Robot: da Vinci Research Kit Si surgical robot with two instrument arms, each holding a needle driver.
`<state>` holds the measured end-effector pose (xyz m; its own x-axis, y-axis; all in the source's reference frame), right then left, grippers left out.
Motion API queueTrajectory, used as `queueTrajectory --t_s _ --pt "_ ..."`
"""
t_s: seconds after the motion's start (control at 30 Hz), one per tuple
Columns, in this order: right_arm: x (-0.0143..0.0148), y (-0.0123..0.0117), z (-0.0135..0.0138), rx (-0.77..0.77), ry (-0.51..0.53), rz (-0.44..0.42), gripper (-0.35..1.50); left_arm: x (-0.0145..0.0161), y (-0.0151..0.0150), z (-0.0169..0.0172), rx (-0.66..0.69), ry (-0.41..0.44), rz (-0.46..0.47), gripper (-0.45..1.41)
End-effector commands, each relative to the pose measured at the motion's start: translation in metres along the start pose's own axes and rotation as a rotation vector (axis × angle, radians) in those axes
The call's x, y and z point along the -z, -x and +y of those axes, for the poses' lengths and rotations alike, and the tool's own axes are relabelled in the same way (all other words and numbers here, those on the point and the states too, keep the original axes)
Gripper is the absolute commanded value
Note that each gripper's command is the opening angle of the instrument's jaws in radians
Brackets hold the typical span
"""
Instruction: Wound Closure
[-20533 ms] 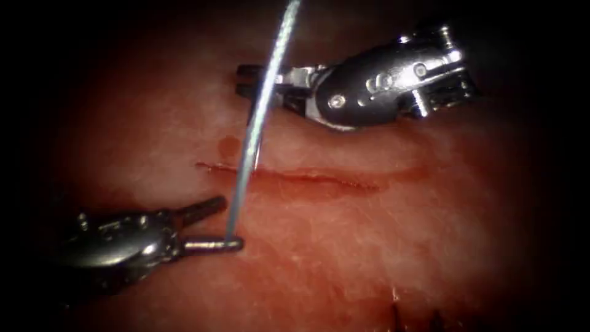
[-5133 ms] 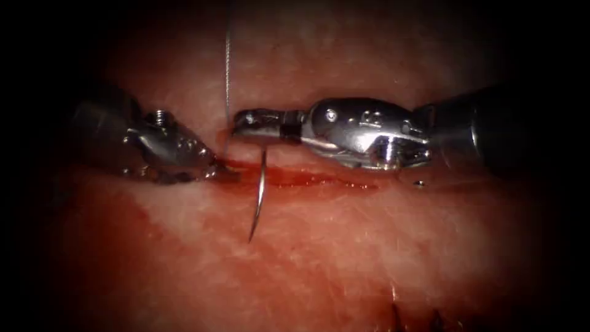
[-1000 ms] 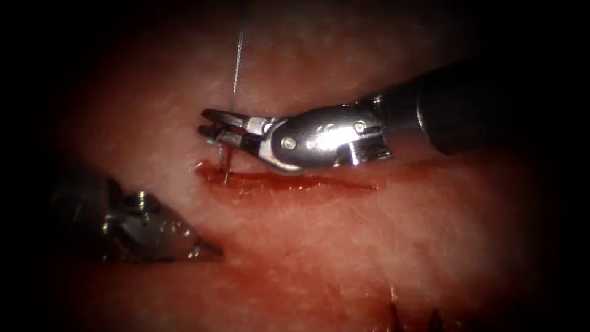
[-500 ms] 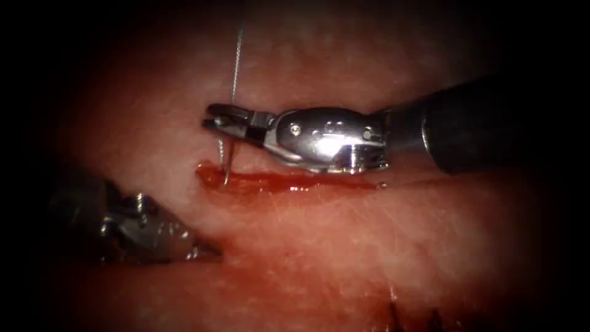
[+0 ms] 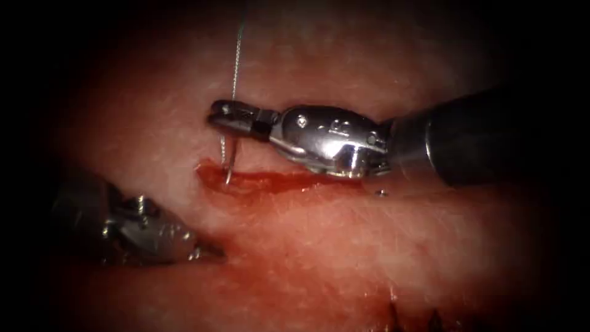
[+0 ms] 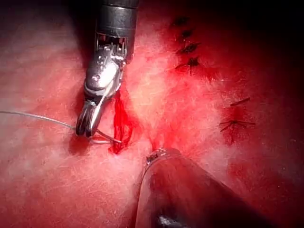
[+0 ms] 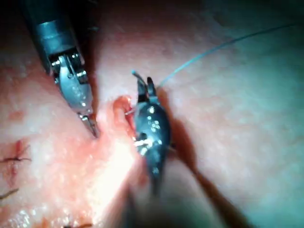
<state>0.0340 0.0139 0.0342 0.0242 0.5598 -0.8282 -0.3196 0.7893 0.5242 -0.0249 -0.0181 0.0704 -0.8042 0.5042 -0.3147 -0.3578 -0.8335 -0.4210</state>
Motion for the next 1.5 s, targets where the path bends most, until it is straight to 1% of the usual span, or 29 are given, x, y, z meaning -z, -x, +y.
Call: queueTrajectory --t_s 0.03,0.23,0.4,0.63,0.73,0.83,0.93,1.1,1.3,1.37,1.5 --pt "-0.0005 0.0008 -0.0008 -0.028 -0.012 -0.002 -0.35 -0.0007 0.0006 0.001 0.0 0.004 -0.003 -0.45" --pt "-0.0006 0.001 -0.0004 -0.15 -0.059 -0.001 -0.35 -0.0004 0.0014 0.0009 -0.007 0.007 -0.002 -0.45" --pt "-0.0008 0.0017 -0.0005 -0.278 -0.11 -0.019 -0.35 -0.0004 0.0016 0.0005 -0.01 0.008 -0.002 -0.45" --pt "-0.001 0.0033 -0.0014 -0.477 -0.186 -0.083 -0.35 -0.0006 0.0017 0.0004 -0.012 0.006 -0.001 -0.45" --pt "-0.0012 0.0045 -0.0025 -0.578 -0.231 -0.134 -0.35 -0.0006 0.0017 0.0004 -0.011 0.006 0.01 -0.45" --pt "-0.0013 0.005 -0.0034 -0.652 -0.273 -0.155 -0.35 -0.0005 0.0018 0.0004 -0.016 0.006 0.016 -0.45" --pt "-0.0016 0.0051 -0.0043 -0.677 -0.318 -0.155 -0.35 -0.0004 0.0018 0.0003 -0.028 0.006 0.022 -0.45" --pt "-0.0016 0.0051 -0.0056 -0.721 -0.361 -0.157 -0.35 -0.0002 0.0019 0.0002 -0.034 0.008 0.024 -0.45" --pt "-0.0014 0.0051 -0.0072 -0.771 -0.377 -0.172 -0.35 0.0 0.0018 0.0001 -0.033 0.009 0.033 -0.45" --pt "-0.001 0.0052 -0.0082 -0.81 -0.383 -0.184 -0.35 0.0003 0.0017 0.0 -0.037 0.005 0.043 -0.45" --pt "-0.0006 0.0051 -0.0085 -0.81 -0.385 -0.188 -0.35 0.0009 0.0014 -0.0003 -0.047 -0.004 0.066 -0.45"
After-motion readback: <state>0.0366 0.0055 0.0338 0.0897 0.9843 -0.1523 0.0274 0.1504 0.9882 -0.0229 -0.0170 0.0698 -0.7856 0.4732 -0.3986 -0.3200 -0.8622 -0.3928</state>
